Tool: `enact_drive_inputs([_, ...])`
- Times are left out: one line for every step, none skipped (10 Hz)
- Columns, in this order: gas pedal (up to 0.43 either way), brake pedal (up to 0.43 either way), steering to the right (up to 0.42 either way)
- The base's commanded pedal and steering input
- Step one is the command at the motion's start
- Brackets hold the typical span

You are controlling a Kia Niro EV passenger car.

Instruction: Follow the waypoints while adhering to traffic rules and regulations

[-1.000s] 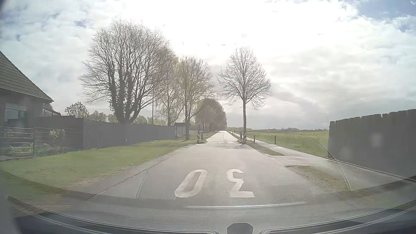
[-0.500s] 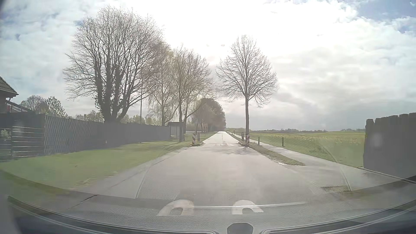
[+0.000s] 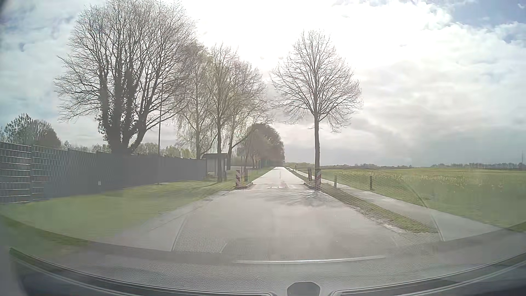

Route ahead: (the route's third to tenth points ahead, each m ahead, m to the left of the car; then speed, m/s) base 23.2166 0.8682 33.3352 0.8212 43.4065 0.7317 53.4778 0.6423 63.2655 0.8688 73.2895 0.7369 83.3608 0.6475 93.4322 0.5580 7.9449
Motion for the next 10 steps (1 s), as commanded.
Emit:
enact_drive_inputs([0.110, 0.000, 0.000])
enact_drive_inputs([0.098, 0.000, 0.000])
enact_drive_inputs([0.098, 0.000, 0.000])
enact_drive_inputs([0.098, 0.000, 0.000])
enact_drive_inputs([0.087, 0.000, 0.000])
enact_drive_inputs([0.087, 0.000, 0.001])
enact_drive_inputs([0.087, 0.000, 0.001])
enact_drive_inputs([0.087, 0.000, 0.001])
enact_drive_inputs([0.087, 0.000, 0.000])
enact_drive_inputs([0.087, 0.006, 0.001])
